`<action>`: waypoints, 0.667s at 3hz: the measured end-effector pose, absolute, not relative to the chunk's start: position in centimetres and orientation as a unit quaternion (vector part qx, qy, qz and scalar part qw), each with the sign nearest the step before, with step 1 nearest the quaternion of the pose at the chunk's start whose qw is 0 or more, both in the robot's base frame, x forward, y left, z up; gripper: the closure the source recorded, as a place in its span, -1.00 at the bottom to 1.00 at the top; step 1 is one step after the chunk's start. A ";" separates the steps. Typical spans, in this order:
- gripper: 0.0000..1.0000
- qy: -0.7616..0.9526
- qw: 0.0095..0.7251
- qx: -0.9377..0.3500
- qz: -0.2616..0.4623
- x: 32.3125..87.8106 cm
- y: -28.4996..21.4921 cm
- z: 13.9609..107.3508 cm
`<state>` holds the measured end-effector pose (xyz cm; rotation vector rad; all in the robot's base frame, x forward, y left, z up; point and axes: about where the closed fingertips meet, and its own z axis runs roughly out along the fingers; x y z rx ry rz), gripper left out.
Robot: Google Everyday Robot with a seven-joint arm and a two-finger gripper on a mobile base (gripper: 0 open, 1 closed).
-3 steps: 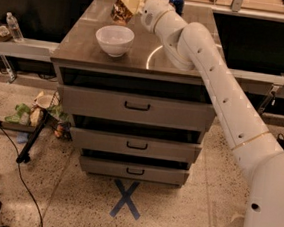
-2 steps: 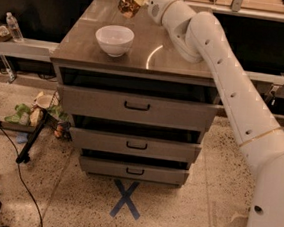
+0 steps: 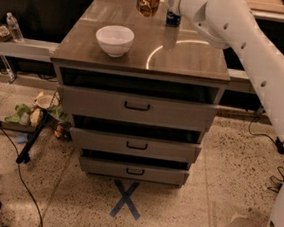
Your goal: Pick orange can from white bowl and place on counter
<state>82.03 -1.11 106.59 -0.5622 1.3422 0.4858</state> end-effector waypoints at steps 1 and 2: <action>1.00 0.662 0.678 -0.251 0.196 81.3 -3.4 103.9; 1.00 0.726 0.626 -0.242 0.151 82.4 -8.8 98.9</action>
Offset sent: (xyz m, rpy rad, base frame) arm 0.0059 -0.1335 -0.1149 -0.2479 0.3737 -0.2111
